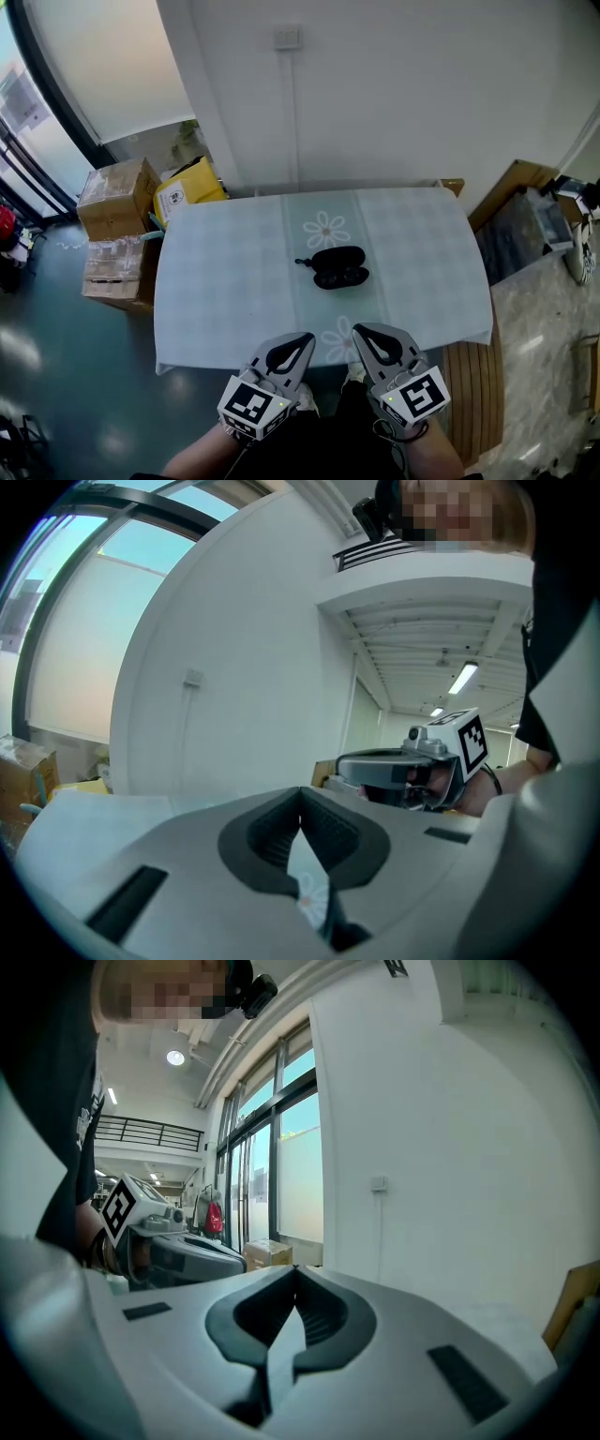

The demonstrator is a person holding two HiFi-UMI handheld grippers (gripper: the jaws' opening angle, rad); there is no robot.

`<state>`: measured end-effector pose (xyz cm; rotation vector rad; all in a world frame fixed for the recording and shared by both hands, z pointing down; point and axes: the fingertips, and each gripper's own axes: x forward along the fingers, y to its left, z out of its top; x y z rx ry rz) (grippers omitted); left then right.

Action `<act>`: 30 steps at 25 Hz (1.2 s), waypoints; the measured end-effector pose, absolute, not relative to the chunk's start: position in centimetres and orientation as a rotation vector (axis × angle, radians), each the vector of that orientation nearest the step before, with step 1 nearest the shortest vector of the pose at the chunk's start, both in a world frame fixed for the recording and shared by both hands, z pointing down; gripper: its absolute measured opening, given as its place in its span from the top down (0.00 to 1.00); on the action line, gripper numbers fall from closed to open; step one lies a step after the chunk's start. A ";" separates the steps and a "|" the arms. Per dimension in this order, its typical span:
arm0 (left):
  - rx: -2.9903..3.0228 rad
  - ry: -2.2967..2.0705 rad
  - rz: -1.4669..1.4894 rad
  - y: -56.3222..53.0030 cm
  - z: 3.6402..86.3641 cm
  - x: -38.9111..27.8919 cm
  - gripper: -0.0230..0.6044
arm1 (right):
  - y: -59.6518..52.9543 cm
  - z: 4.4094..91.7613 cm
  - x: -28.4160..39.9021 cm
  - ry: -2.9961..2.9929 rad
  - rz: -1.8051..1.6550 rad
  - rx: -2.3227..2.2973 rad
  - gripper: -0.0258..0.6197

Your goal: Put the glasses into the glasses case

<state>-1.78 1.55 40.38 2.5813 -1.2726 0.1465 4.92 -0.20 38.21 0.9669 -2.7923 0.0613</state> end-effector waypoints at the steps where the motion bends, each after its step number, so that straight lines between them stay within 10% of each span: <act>1: 2.588 -1.258 0.151 2.1 40.5 -1.8 0.92 | 0.5 38.4 4.8 -2.788 0.070 0.976 0.93; 30: 2.623 -1.192 0.166 5.8 41.1 -1.2 0.92 | 5.6 39.4 3.9 -2.773 0.096 0.980 0.93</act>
